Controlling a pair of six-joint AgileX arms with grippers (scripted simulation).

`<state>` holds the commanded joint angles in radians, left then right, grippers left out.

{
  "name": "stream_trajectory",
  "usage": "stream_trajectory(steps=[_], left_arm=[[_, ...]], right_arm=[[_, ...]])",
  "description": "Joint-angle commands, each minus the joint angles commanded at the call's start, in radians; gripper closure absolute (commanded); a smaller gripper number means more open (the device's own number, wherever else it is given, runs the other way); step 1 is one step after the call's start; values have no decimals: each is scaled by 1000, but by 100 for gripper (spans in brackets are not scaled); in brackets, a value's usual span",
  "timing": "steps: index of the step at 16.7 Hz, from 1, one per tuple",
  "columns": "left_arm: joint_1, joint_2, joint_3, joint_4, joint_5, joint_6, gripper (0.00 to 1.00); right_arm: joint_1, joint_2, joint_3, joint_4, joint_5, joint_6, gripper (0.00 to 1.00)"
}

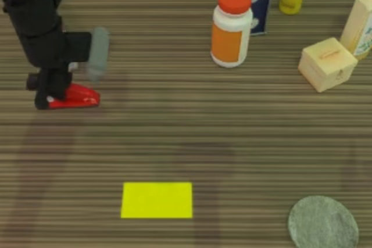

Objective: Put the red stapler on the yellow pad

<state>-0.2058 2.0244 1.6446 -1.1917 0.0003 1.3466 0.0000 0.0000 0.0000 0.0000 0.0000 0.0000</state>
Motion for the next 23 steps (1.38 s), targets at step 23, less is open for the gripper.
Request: stream_trajectory(steps=[23], left_arm=[[-250,-12,-4,-197,-103,-1527,100]], right_arm=[[0,0,0,0,0,0,0]])
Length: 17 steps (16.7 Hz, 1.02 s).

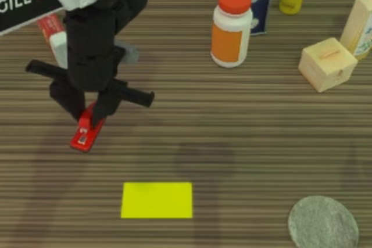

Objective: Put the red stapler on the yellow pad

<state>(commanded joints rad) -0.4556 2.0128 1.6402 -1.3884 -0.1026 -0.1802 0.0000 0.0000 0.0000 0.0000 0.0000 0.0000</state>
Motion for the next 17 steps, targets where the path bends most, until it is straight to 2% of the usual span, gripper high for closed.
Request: stream_trajectory(steps=[6,10,14,17], left_arm=[[-131,-34,-77,-9,11,-937,100],[-204,-77,-124,33,41,-1463,100],[-259,-136,-163,102,73,-1854,100],[-285,-179,-185,155,92,-2041,100]], right_arm=[[0,0,0,0,0,0,0],[0,0,0,0,0,0,0],[0,0,0,0,0,0,0],[0,0,0,0,0,0,0]])
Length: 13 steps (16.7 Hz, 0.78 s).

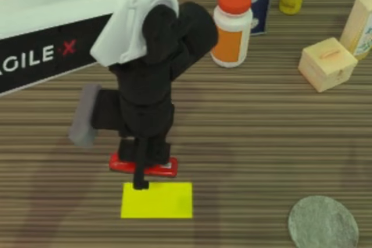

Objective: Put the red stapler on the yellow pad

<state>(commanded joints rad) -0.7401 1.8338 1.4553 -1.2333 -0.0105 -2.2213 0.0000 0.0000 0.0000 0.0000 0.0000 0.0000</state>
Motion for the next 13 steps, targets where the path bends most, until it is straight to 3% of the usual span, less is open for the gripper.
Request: stream_trajectory(steps=[4,13], left_arm=[[-14,-32,-15,39,12,-103,100],[-8,-9,-69,110,11,-95,100]], right_arm=[[0,0,0,0,0,0,0],[0,0,0,0,0,0,0]])
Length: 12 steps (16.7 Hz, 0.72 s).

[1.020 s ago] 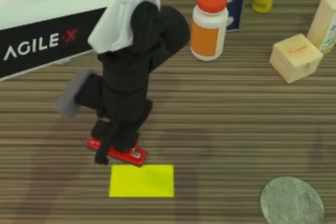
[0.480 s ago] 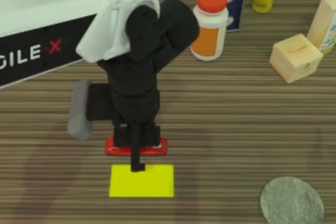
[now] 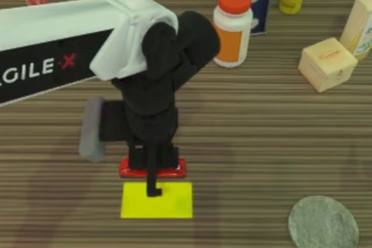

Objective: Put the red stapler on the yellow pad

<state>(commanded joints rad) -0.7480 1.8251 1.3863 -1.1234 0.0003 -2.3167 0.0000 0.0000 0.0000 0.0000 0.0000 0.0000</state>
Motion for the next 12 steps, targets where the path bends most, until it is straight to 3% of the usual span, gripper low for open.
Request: stream_trajectory(steps=[6,12], left_arm=[[6,74,-189,278,2,5,100],[7,87,-219,312,2,6,100]], right_arm=[[0,0,0,0,0,0,0],[0,0,0,0,0,0,0]])
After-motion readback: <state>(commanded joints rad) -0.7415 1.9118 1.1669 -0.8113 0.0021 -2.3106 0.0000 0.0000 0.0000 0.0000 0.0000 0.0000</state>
